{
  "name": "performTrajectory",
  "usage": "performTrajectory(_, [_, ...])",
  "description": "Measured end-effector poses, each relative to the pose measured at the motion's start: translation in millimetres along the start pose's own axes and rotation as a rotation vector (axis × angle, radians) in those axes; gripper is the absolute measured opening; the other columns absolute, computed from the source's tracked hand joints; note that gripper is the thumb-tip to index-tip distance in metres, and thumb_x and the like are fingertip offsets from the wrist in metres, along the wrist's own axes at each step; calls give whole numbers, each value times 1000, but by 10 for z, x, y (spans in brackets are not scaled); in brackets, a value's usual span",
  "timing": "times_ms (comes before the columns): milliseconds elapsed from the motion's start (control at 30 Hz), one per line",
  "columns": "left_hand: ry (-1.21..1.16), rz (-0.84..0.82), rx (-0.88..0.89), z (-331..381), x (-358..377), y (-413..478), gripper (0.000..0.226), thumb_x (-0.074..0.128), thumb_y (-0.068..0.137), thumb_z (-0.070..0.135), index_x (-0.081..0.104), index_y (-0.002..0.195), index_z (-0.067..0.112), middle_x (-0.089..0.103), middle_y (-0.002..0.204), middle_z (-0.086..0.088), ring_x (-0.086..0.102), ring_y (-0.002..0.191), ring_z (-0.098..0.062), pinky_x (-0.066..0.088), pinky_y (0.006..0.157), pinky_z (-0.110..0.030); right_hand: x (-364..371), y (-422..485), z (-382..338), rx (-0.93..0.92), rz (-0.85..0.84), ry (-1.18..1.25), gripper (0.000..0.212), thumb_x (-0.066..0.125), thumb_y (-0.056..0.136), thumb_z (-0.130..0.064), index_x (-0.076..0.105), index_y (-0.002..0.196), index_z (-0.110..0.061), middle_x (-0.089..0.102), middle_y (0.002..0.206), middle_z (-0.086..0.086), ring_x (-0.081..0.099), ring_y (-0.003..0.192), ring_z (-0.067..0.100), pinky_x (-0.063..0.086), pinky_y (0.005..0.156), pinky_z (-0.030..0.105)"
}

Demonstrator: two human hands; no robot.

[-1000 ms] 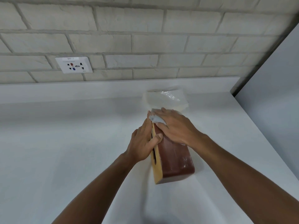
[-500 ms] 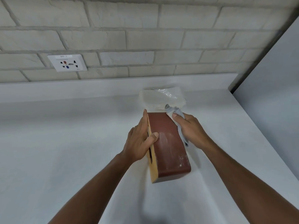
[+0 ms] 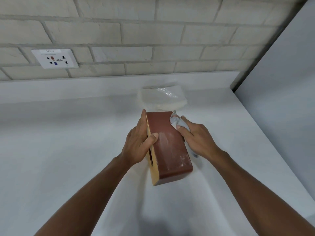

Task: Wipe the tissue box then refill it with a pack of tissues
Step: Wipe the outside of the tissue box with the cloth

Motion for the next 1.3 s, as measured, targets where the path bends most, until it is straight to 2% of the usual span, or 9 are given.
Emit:
performTrajectory(233, [14, -10, 10, -25, 16, 7, 88, 34, 94, 55, 2, 167, 18, 57, 133, -21, 63, 108, -37, 51, 95, -54, -6, -687, 99, -55, -54, 50, 49, 39, 96, -52, 34, 144, -42, 50, 145, -8, 56, 124, 11, 46, 105, 32])
performTrajectory(400, [-7, -24, 5, -20, 16, 10, 88, 36, 92, 55, 0, 166, 23, 68, 102, 0, 64, 86, -16, 52, 85, -46, -38, -292, 131, 46, -19, 15, 50, 44, 102, -40, 42, 147, -19, 58, 138, 6, 59, 120, 24, 46, 103, 41])
performTrajectory(567, [21, -38, 1, -59, 17, 14, 87, 34, 94, 56, -1, 166, 21, 67, 98, -9, 64, 82, -24, 52, 81, -48, -70, -57, -80, 20, 0, 13, 43, 43, 104, -34, 52, 139, -13, 71, 109, 11, 66, 98, 26, 49, 89, 38])
performTrajectory(767, [38, -13, -6, -49, 20, 25, 90, 33, 90, 54, 3, 166, 16, 57, 84, 7, 59, 76, -20, 50, 77, -42, -12, -710, 26, -29, -49, -22, 55, 37, 96, -52, 38, 148, -34, 52, 144, -4, 56, 125, 19, 45, 105, 41])
performTrajectory(900, [34, -30, -8, -38, 20, 22, 91, 32, 89, 56, 3, 166, 16, 58, 83, 7, 59, 77, -19, 48, 78, -37, -32, -282, 88, 76, -31, -72, 51, 38, 103, -44, 43, 147, -18, 60, 135, 9, 60, 117, 29, 46, 101, 43])
performTrajectory(1000, [53, -37, -9, -50, 12, 34, 91, 33, 89, 54, 4, 166, 16, 59, 81, 5, 60, 76, -21, 51, 80, -43, 68, 82, 114, 129, -23, -22, 41, 35, 104, -45, 66, 106, -18, 71, 91, 1, 67, 91, 27, 48, 80, 35])
performTrajectory(1067, [73, -29, -1, -34, 17, 33, 89, 32, 90, 52, 5, 166, 14, 56, 78, 8, 59, 73, -20, 51, 78, -47, 42, 11, 246, 187, 69, 183, 41, 42, 102, -45, 60, 72, -23, 62, 65, -6, 63, 70, 18, 43, 67, 31])
performTrajectory(1200, [89, -1, 4, -71, 1, 44, 89, 32, 91, 53, 7, 166, 12, 49, 79, 11, 55, 73, -16, 50, 79, -45, -171, -115, 479, 300, 164, 601, 54, 43, 102, -45, 67, 66, -12, 71, 65, 6, 69, 68, 20, 50, 75, 34])
performTrajectory(1300, [99, -14, -11, -88, 23, 13, 90, 31, 91, 55, 5, 167, 15, 49, 83, 15, 53, 76, -9, 49, 84, -45, -349, -75, 301, 222, 153, 616, 69, 39, 97, -56, 60, 47, -14, 60, 48, 12, 61, 53, 24, 49, 80, 35])
Point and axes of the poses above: each hand's wrist, its own y-axis towards the middle knuckle, its own x-axis out of the palm, z = x × y, the point moved 8 cm from there along y, towards the middle knuckle
